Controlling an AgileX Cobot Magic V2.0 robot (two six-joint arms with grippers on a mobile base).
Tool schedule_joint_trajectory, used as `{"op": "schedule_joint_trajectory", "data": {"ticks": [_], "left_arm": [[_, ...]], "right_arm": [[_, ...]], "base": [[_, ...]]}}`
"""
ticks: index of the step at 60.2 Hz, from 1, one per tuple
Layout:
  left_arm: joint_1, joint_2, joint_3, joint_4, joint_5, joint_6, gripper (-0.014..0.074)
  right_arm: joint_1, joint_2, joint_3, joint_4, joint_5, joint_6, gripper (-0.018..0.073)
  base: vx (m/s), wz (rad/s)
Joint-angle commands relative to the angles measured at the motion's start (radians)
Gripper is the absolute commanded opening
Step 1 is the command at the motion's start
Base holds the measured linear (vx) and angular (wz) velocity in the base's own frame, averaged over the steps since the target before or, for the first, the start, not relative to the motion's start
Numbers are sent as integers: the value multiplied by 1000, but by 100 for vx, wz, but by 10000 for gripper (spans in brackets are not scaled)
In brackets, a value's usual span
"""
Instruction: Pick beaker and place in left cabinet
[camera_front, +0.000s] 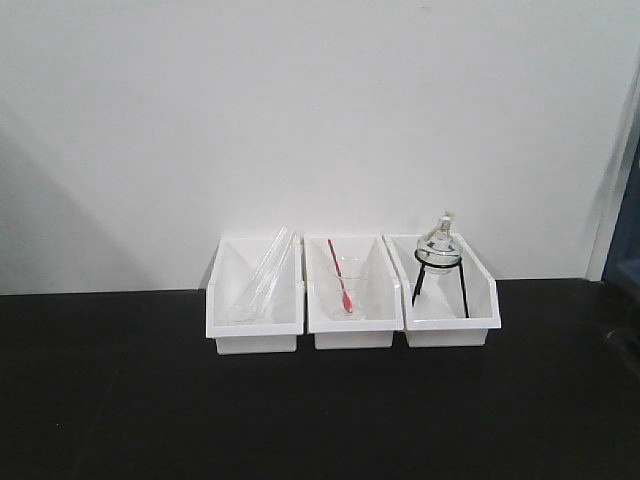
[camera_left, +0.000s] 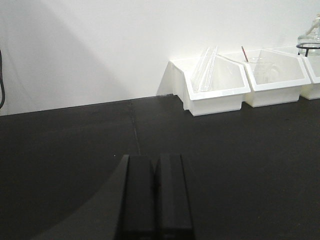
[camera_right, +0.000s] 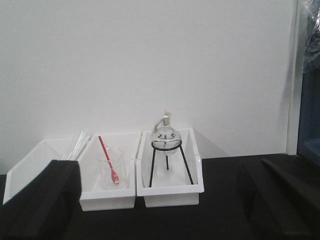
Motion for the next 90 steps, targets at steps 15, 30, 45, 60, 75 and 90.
{"op": "schedule_joint_trajectory", "data": {"ticks": [15, 30, 45, 60, 75, 90], "left_arm": [[-6, -19, 15, -3, -88, -3, -8], [-6, -19, 15, -3, -88, -3, -8], [-6, -19, 15, -3, -88, -3, -8], [-6, -19, 15, -3, -88, -3, -8], [-6, -19, 15, -3, -88, -3, -8], [-6, -19, 15, -3, -88, -3, -8]], "right_arm": [[86, 60, 147, -91, -371, 139, 662], [271, 199, 492, -321, -733, 227, 568], [299, 419, 605, -397, -970, 311, 550], [299, 659, 605, -520, -1143, 320, 550], [299, 882, 600, -511, -1252, 320, 566], [299, 944, 600, -515, -1252, 316, 572]], "base": [[0, 0], [0, 0], [0, 0], [0, 0], [0, 0], [0, 0]]}}
